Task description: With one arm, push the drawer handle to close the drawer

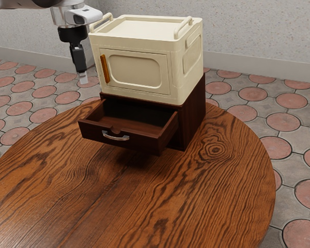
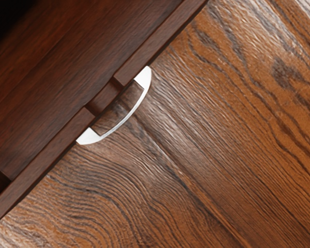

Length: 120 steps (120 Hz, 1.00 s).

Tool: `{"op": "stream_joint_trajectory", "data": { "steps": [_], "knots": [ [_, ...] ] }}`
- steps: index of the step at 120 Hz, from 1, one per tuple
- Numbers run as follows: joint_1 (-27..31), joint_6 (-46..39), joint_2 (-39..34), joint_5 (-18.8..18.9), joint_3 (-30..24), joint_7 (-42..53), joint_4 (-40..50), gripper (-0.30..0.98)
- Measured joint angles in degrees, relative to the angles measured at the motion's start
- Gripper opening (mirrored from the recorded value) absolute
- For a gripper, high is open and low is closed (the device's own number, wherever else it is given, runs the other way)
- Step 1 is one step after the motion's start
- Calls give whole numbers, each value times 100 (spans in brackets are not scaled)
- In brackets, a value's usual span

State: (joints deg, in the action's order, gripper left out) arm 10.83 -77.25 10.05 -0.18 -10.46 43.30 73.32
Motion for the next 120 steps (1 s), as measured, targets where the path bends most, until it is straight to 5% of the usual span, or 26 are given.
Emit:
{"op": "stream_joint_trajectory", "data": {
  "steps": [26,42,56,69,86,120],
  "knots": [
    [39,1,-23,-62,-1,32,-37,68],
    [162,107,-1031,-58,-390,-325,-423,68],
    [-158,255,-1171,-50,-701,-1076,305,68],
    [-567,280,-1232,-105,-722,-1971,1417,44],
    [-420,185,-1265,-643,-760,-3350,2381,14],
    [-82,-716,-213,-1130,-612,-5552,2809,-5]
  ]
}}
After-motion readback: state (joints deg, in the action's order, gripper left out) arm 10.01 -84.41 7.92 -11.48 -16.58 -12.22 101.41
